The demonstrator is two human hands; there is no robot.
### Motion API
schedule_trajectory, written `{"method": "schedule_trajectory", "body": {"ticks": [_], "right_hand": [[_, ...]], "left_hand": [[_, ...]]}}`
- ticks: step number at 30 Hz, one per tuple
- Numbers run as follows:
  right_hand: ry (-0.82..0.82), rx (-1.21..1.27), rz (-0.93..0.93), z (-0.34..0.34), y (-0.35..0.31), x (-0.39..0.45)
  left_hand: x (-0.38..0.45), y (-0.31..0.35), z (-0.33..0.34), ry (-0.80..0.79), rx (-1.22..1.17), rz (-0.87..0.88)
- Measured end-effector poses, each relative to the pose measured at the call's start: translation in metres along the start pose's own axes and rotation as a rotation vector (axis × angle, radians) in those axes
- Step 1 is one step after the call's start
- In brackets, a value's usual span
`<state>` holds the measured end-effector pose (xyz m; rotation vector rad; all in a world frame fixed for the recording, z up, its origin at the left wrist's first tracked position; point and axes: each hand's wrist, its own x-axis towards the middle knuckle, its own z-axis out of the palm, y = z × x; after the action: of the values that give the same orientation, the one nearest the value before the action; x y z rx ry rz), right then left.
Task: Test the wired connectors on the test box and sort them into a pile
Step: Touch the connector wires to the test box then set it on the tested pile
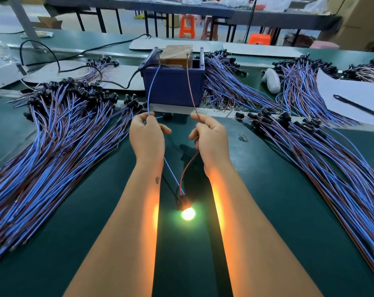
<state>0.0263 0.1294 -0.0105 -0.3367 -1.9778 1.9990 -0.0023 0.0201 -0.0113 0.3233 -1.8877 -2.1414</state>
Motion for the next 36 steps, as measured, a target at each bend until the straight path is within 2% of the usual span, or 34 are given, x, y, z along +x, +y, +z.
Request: {"method": "schedule_trajectory", "body": {"ticks": [6, 11, 17, 19, 22, 24, 27, 29, 32, 36], "right_hand": [[0.024, 0.030, -0.018, 0.000, 0.000, -0.001], [0.076, 0.141, -0.075, 0.000, -0.003, -0.003], [-0.015, -0.011, -0.162, 0.003, -0.002, -0.005], [-0.045, -0.023, -0.187, 0.003, -0.001, -0.005], [-0.086, 0.104, -0.139, 0.000, -0.002, -0.005], [-0.089, 0.164, -0.086, -0.006, -0.003, -0.003], [-0.201, 0.025, -0.094, -0.011, -0.004, -0.003], [-0.316, -0.050, -0.128, -0.010, -0.006, -0.006], [-0.364, 0.054, -0.140, -0.008, -0.009, -0.009], [-0.260, 0.234, -0.106, -0.013, -0.008, -0.006]], "left_hand": [[0.001, 0.000, 0.000, -0.011, 0.029, 0.000], [-0.005, 0.003, 0.004, -0.184, 0.053, 0.044], [-0.011, 0.005, 0.007, -0.419, -0.050, 0.014], [-0.013, 0.007, 0.007, -0.450, -0.048, 0.015], [-0.011, 0.006, 0.007, -0.388, -0.041, -0.003], [-0.007, 0.007, 0.006, -0.343, -0.143, -0.067], [-0.003, 0.011, 0.002, -0.331, -0.403, -0.165], [-0.002, 0.013, 0.001, -0.318, -0.479, -0.191], [-0.001, 0.012, 0.000, -0.260, -0.479, -0.200], [-0.001, 0.006, 0.003, -0.216, -0.358, -0.146]]}}
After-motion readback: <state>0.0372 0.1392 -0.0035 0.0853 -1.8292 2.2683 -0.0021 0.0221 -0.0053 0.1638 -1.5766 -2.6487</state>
